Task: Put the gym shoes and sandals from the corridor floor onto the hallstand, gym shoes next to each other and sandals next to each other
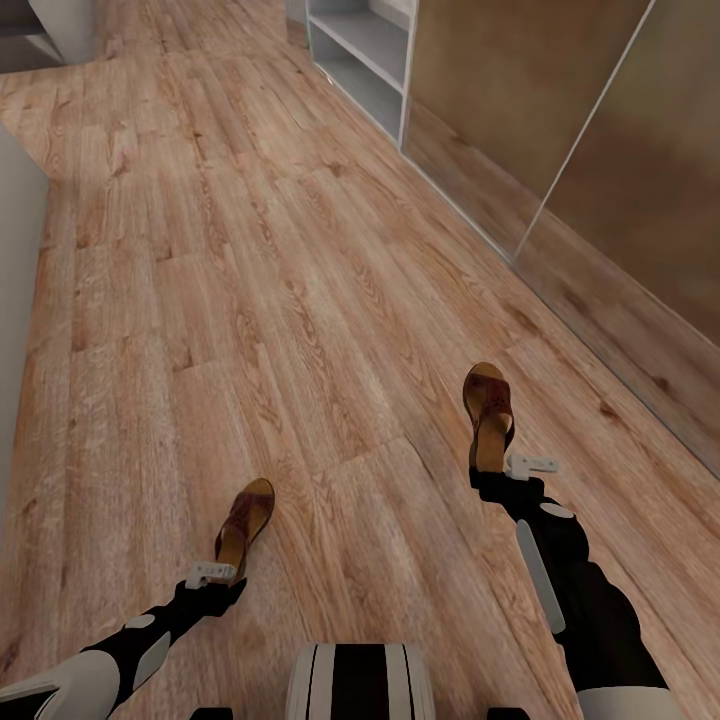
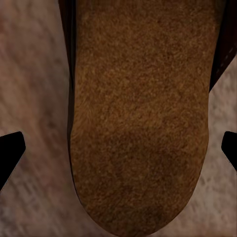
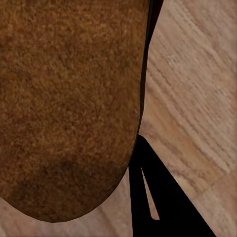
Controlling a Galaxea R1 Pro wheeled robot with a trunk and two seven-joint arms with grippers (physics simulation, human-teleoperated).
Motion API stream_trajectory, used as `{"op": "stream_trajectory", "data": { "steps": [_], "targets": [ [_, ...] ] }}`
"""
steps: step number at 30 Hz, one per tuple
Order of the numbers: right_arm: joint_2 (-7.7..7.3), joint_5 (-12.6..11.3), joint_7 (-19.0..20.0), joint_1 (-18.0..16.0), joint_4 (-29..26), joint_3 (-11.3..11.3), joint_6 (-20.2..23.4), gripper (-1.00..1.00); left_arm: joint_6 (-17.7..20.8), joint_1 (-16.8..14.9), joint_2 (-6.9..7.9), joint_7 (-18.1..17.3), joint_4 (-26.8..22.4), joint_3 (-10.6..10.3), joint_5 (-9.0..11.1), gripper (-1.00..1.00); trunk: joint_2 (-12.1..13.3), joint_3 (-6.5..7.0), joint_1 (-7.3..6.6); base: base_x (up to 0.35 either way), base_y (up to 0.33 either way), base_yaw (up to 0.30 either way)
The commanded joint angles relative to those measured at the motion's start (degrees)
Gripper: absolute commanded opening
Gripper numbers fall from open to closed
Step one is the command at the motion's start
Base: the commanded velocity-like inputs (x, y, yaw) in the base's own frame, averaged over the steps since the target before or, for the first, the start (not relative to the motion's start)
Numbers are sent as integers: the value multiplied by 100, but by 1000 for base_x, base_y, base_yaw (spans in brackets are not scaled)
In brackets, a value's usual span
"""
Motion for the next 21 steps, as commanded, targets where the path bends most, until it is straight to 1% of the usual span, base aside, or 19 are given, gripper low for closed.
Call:
{"op": "stream_trajectory", "data": {
  "steps": [1,3,4,21],
  "targets": [
    [-2,-74,-58,-2,-7,6,25,-100,-23,-3,3,-13,5,50,-60,100,-1,-3,-1,6,0,0],
    [-2,-74,-58,-2,-7,6,23,-100,-23,-3,2,-13,5,50,-60,100,-1,-3,-1,3,0,0],
    [-2,-74,-59,-2,-7,6,22,-100,-23,-3,1,-13,5,50,-60,-100,-1,-3,-1,2,0,0],
    [-2,-74,-57,-2,-7,6,22,-100,-23,-3,1,-13,6,41,-60,-100,-1,-3,-1,0,0,0]
  ]
}}
